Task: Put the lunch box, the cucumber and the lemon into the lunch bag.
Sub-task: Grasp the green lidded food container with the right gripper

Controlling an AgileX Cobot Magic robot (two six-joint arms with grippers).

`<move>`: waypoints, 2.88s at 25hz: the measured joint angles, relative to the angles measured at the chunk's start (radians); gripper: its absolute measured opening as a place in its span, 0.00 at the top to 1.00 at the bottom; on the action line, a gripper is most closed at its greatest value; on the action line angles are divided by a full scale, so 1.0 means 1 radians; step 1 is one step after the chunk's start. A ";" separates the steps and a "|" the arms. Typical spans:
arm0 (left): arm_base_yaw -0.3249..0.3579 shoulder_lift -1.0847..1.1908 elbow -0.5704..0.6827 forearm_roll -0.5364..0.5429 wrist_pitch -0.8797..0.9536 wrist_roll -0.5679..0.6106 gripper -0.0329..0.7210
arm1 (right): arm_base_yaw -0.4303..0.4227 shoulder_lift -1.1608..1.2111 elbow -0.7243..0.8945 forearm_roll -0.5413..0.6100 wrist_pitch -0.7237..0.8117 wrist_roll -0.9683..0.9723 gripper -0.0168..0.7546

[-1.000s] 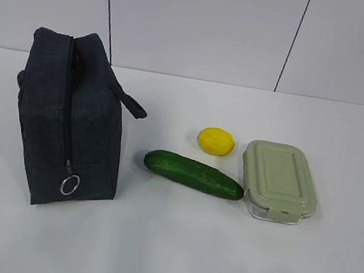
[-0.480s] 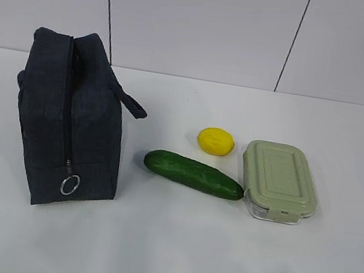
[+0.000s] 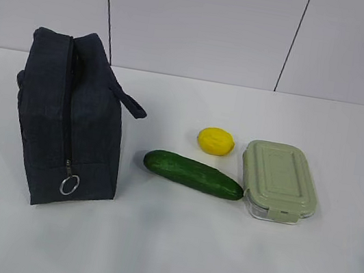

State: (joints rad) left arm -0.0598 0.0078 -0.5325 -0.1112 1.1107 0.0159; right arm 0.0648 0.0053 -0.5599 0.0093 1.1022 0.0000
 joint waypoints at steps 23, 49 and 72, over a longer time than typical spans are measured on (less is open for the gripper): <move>0.000 0.000 0.000 0.000 0.000 0.000 0.64 | -0.001 0.765 -0.176 0.004 -0.422 0.011 0.32; 0.000 0.000 0.000 0.000 0.000 0.000 0.64 | -0.001 1.152 -0.331 0.101 -0.534 0.017 0.32; 0.000 0.000 0.000 0.000 0.000 0.000 0.64 | -0.001 1.392 -0.552 0.253 -0.284 -0.073 0.32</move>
State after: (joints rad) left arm -0.0598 0.0078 -0.5325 -0.1112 1.1107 0.0159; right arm 0.0641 1.3974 -1.1116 0.2621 0.8179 -0.0728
